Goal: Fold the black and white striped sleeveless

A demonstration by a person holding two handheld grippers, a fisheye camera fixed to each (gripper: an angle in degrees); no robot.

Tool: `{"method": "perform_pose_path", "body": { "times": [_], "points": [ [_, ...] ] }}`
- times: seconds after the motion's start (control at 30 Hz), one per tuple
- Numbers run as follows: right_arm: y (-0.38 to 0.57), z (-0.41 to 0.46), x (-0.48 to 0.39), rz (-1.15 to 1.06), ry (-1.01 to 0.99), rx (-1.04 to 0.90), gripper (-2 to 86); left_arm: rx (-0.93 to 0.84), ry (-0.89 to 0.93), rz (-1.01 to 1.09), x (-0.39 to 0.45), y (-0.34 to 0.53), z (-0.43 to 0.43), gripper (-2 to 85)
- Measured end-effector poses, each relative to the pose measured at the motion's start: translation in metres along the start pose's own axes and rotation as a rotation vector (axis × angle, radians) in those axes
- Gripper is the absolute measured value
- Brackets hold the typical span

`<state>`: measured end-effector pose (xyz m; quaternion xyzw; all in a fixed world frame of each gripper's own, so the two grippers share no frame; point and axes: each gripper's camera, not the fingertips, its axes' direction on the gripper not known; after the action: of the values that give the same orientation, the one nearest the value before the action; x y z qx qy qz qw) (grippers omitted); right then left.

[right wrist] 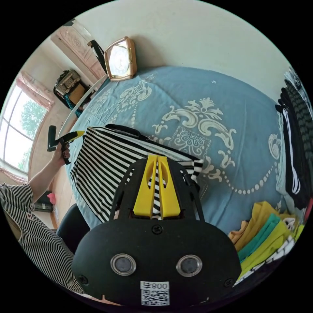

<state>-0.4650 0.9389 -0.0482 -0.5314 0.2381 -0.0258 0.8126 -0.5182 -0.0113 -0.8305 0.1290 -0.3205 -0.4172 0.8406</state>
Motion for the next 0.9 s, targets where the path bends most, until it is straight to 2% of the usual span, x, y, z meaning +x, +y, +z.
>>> {"method": "perform_pose_path", "body": {
  "times": [0.23, 0.4, 0.63, 0.9],
  "points": [
    [0.033, 0.024, 0.007, 0.037, 0.038, -0.077, -0.4, -0.095, -0.085, -0.030, -0.010, 0.007, 0.011, 2.7],
    [0.034, 0.031, 0.013, 0.043, 0.049, -0.064, -0.5, 0.004, -0.051, -0.039, -0.012, 0.013, -0.023, 1.2],
    [0.036, 0.053, 0.028, 0.075, 0.032, -0.101, -0.5, -0.018, -0.029, -0.124, -0.038, 0.022, -0.018, 1.9],
    [0.063, 0.059, 0.040, 0.111, 0.000, -0.056, -0.5, 0.112, -0.070, -0.054, -0.023, 0.039, -0.036, 1.9]
  ]
}}
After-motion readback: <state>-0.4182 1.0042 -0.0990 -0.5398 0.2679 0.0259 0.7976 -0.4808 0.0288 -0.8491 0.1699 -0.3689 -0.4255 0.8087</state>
